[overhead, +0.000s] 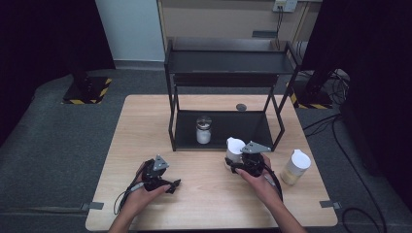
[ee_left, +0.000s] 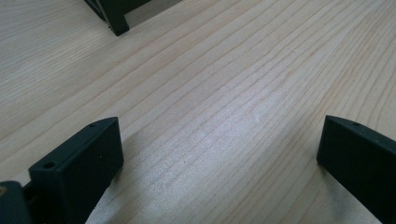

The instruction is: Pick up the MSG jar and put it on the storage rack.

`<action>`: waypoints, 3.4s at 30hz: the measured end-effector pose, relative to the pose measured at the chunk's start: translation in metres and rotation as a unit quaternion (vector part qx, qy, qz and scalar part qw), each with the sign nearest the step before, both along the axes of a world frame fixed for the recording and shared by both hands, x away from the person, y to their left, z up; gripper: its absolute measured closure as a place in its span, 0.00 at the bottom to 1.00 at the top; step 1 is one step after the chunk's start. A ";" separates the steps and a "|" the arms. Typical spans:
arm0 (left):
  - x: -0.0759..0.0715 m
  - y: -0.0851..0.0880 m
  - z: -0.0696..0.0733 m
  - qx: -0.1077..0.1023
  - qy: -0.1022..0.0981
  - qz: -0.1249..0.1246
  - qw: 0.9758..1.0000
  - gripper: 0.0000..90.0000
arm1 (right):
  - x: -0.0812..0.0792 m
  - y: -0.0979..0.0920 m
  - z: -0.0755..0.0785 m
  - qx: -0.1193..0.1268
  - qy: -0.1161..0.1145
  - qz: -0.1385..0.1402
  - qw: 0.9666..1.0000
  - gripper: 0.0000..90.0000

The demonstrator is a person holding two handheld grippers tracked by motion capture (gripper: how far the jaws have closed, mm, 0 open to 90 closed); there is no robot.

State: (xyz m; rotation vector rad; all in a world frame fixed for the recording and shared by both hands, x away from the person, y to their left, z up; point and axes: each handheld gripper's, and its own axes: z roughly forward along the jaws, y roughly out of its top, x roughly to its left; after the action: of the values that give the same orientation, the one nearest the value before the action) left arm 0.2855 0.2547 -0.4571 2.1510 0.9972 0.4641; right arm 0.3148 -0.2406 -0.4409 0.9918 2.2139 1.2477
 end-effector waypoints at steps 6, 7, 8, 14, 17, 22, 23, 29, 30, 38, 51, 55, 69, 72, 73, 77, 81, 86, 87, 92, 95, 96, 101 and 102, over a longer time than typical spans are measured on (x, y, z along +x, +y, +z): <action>0.000 0.000 0.000 0.000 0.000 0.000 1.000 0.00 | -0.003 -0.001 0.000 0.011 0.000 -0.013 1.000 0.35; 0.000 0.000 0.000 0.000 0.000 0.000 1.000 0.00 | -0.005 -0.001 0.001 0.013 -0.001 -0.015 1.000 0.35; 0.000 0.000 0.000 0.000 0.000 0.000 1.000 0.00 | -0.005 -0.001 0.002 0.015 -0.003 -0.015 1.000 0.35; 0.000 0.000 0.000 0.000 0.000 0.000 1.000 0.00 | -0.009 0.005 0.013 0.011 -0.015 -0.023 1.000 0.35; 0.000 0.000 0.000 0.000 0.000 0.000 1.000 0.00 | -0.010 0.010 0.016 0.011 -0.020 -0.033 0.999 0.35; 0.000 0.000 0.000 0.000 0.000 0.000 1.000 0.00 | -0.007 0.016 0.020 0.011 -0.024 -0.046 0.999 0.35; 0.000 0.000 0.000 0.000 0.000 0.000 1.000 0.00 | -0.006 0.017 0.021 0.010 -0.024 -0.047 0.999 0.35; 0.000 0.000 0.000 0.000 0.000 0.000 1.000 0.00 | 0.001 0.027 0.028 0.003 -0.024 -0.056 0.998 0.35; 0.000 0.000 0.000 0.000 0.000 0.000 1.000 0.00 | 0.002 0.028 0.028 0.003 -0.024 -0.057 0.998 0.35; 0.000 0.000 0.000 0.000 0.000 0.000 1.000 0.00 | 0.008 0.042 0.032 0.006 -0.030 -0.069 0.997 0.35; 0.001 0.000 0.000 0.000 0.000 -0.002 1.000 0.00 | 0.028 0.049 0.032 0.005 -0.029 -0.085 0.996 0.35; 0.001 0.000 0.000 0.000 0.000 -0.002 1.000 0.00 | 0.036 0.050 0.031 0.002 -0.028 -0.089 0.996 0.35; 0.001 0.000 0.000 0.000 0.000 -0.002 1.000 0.00 | 0.050 0.060 0.030 -0.006 -0.026 -0.082 0.996 0.35; 0.001 0.000 0.000 0.000 0.000 -0.002 1.000 0.00 | 0.052 0.062 0.030 -0.008 -0.025 -0.081 0.996 0.35; 0.001 0.000 0.000 0.000 0.000 -0.002 1.000 0.00 | 0.053 0.063 0.030 -0.008 -0.025 -0.080 0.996 0.35; 0.000 0.000 0.000 0.000 0.000 -0.001 1.000 0.00 | 0.056 0.065 0.030 -0.006 -0.025 -0.080 0.996 0.35; 0.001 0.000 0.000 0.000 0.000 -0.002 1.000 0.00 | 0.058 0.066 0.029 -0.007 -0.026 -0.079 0.997 0.35; 0.001 0.000 0.000 0.000 0.000 -0.002 1.000 0.00 | 0.061 0.066 0.028 -0.008 -0.025 -0.079 0.997 0.35; 0.001 0.000 0.000 0.000 0.000 -0.002 1.000 0.00 | 0.061 0.066 0.028 -0.009 -0.024 -0.080 0.996 0.35; 0.001 0.000 0.000 0.000 0.000 -0.002 1.000 0.00 | 0.065 0.065 0.027 -0.008 -0.021 -0.081 0.996 0.35; 0.001 0.000 0.000 0.000 0.000 -0.002 1.000 0.00 | 0.067 0.065 0.026 -0.011 -0.021 -0.080 0.997 0.35; 0.001 0.000 0.000 0.000 0.000 -0.002 1.000 0.00 | 0.068 0.066 0.026 -0.011 -0.020 -0.080 0.997 0.35; 0.002 -0.001 0.000 0.000 0.000 -0.003 1.000 0.00 | 0.071 0.067 0.024 -0.014 -0.016 -0.080 0.997 0.35; 0.002 -0.001 0.000 0.000 0.000 -0.003 1.000 0.00 | 0.071 0.068 0.024 -0.014 -0.016 -0.080 0.997 0.35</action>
State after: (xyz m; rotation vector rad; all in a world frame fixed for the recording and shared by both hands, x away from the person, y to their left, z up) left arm 0.2872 0.2541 -0.4572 2.1530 0.9903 0.4615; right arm 0.3861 -0.1731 -0.4174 1.1061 2.0779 1.1499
